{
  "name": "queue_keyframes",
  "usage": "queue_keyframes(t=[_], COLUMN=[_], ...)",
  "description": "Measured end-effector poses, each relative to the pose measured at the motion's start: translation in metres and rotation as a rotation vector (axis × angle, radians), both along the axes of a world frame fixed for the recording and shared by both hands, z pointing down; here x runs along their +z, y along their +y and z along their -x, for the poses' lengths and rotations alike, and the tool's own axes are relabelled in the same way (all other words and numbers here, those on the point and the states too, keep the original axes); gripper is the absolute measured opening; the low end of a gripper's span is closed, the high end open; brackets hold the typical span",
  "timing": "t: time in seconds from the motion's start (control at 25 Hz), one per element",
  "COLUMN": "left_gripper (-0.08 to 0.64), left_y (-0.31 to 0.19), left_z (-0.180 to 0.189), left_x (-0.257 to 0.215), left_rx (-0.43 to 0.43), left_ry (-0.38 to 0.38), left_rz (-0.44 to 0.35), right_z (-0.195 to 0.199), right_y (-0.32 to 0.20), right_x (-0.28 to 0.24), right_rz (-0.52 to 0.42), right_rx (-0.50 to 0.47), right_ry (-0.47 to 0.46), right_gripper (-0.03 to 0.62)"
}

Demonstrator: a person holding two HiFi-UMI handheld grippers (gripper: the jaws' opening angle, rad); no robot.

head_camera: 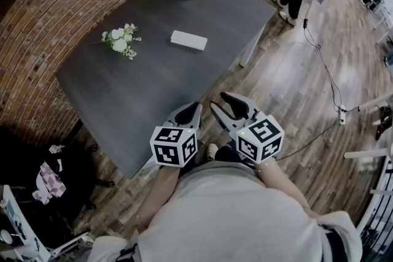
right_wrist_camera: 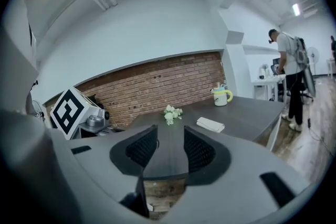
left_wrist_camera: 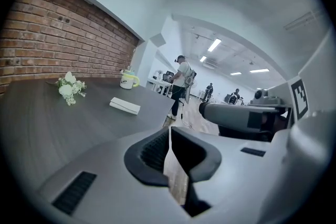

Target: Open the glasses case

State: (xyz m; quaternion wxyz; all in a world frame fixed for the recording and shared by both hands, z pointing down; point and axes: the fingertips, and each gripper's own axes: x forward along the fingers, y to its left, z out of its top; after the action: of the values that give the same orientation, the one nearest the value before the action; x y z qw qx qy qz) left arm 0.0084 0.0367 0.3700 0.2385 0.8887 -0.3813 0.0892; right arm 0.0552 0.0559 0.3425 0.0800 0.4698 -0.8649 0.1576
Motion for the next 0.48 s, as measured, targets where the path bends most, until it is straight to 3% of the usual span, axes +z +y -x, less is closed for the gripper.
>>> queue_keyframes(t=[0.16,0.48], left_gripper=[0.029,0.029], left_y=[-0.029,-0.048], left_z=[-0.027,-0.043], left_x=[-0.006,0.014], left_rx=[-0.009,-0.046], left_ry=[0.010,-0.019], left_rz=[-0.022,0.041], right_z=[-0.026,-0.054], right_y=[-0.028,-0.053], right_x=[-0.002,0.017], right_rz=[-0.009,0.055], right_rx=[-0.005,-0.007], right_ry=[0.001,-0.032], right_gripper=[0.152,0.152])
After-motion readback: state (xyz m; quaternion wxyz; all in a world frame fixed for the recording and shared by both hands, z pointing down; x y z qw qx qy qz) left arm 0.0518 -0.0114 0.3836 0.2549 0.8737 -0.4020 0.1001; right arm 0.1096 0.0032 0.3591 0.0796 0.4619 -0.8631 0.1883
